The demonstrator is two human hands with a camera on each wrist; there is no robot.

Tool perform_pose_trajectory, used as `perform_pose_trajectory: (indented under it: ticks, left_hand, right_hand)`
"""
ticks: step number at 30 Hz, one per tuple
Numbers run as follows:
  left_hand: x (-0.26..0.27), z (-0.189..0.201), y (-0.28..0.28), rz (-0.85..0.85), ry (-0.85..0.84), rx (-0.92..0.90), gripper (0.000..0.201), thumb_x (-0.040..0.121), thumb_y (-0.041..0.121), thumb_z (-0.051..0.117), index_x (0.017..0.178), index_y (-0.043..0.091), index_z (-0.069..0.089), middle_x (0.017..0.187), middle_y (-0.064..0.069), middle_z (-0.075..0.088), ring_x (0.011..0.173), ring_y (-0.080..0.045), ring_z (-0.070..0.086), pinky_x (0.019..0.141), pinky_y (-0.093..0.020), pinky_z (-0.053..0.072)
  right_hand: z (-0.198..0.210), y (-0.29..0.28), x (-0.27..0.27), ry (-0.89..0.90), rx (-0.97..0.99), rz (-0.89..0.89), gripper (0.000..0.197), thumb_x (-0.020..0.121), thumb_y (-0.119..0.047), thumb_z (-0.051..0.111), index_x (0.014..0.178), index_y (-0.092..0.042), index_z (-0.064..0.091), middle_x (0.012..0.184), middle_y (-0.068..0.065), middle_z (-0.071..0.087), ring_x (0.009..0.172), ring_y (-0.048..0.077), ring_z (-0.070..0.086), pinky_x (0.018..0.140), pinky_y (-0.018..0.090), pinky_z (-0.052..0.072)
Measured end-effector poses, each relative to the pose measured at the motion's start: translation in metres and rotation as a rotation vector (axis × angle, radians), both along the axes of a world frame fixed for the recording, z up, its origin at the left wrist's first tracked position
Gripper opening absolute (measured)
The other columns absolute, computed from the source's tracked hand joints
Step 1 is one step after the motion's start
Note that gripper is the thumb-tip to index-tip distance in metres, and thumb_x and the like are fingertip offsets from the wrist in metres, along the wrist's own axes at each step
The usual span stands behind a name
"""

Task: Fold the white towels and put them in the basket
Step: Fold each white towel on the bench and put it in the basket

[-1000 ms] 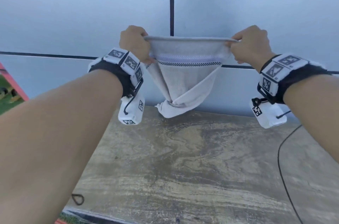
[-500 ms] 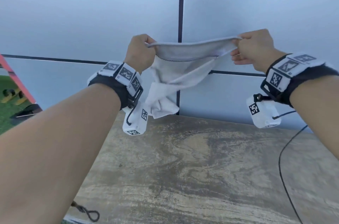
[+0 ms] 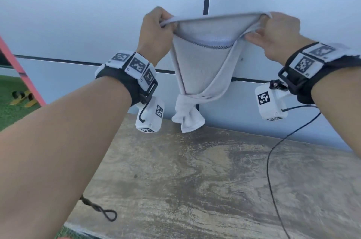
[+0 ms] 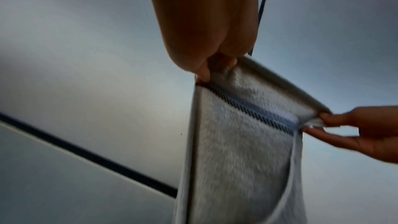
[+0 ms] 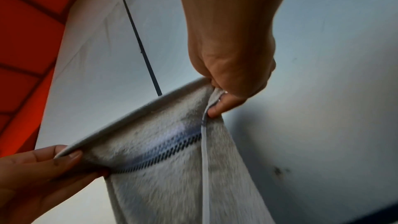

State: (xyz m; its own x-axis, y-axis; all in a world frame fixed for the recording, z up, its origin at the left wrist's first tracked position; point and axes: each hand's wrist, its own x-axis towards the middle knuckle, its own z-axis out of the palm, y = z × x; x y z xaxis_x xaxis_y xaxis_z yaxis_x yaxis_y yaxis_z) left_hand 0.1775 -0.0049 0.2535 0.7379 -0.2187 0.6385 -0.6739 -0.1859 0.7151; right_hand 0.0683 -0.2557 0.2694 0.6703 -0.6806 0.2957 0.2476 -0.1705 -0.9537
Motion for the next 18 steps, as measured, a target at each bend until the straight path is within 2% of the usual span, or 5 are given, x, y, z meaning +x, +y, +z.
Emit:
perform_pose_trajectory:
  ticks: [5, 8, 10, 14, 18]
  left_hand:
    - [-0.002, 0.011, 0.005, -0.034, -0.143, -0.084, 0.009, 0.092, 0.005, 0.052, 0.086, 0.012, 0.048, 0.082, -0.003, 0.055, 0.069, -0.012, 0.044, 0.061, -0.023, 0.038]
    - [0.006, -0.012, 0.015, 0.094, 0.089, 0.238, 0.007, 0.093, 0.011, 0.055, 0.087, 0.014, 0.053, 0.073, 0.004, 0.051, 0.060, -0.011, 0.044, 0.049, -0.020, 0.035]
    - [0.011, -0.023, 0.024, 0.131, 0.214, 0.298, 0.010, 0.091, 0.009, 0.054, 0.084, 0.016, 0.054, 0.077, -0.001, 0.058, 0.064, -0.018, 0.052, 0.046, -0.022, 0.036]
    - [0.011, -0.003, 0.035, 0.112, 0.230, 0.175, 0.019, 0.087, 0.013, 0.059, 0.072, 0.022, 0.051, 0.091, -0.011, 0.068, 0.088, -0.030, 0.068, 0.067, -0.037, 0.055]
    - [0.001, 0.017, 0.042, 0.110, 0.073, 0.174, 0.023, 0.093, 0.013, 0.057, 0.074, 0.022, 0.047, 0.074, 0.006, 0.052, 0.062, -0.006, 0.047, 0.047, -0.010, 0.036]
  right_hand:
    - [0.021, 0.025, -0.001, -0.466, 0.081, -0.013, 0.020, 0.098, -0.004, 0.047, 0.092, -0.009, 0.065, 0.087, 0.011, 0.065, 0.083, 0.028, 0.070, 0.078, 0.037, 0.061]
    - [0.007, 0.030, -0.001, -0.094, 0.041, -0.038, 0.026, 0.095, 0.002, 0.050, 0.078, -0.015, 0.058, 0.075, 0.004, 0.061, 0.074, 0.023, 0.067, 0.061, 0.029, 0.060]
    - [-0.004, 0.029, -0.001, 0.146, 0.077, -0.051, 0.019, 0.098, -0.002, 0.052, 0.090, -0.017, 0.059, 0.082, 0.006, 0.062, 0.072, 0.026, 0.071, 0.055, 0.032, 0.061]
    - [0.000, 0.026, 0.001, 0.354, -0.138, -0.161, 0.006, 0.096, -0.021, 0.062, 0.096, -0.023, 0.068, 0.078, 0.001, 0.057, 0.058, 0.018, 0.052, 0.048, 0.028, 0.052]
    - [0.013, 0.032, -0.006, 0.277, 0.048, -0.011, 0.015, 0.101, -0.012, 0.052, 0.091, -0.020, 0.058, 0.073, 0.006, 0.060, 0.056, 0.021, 0.060, 0.057, 0.032, 0.060]
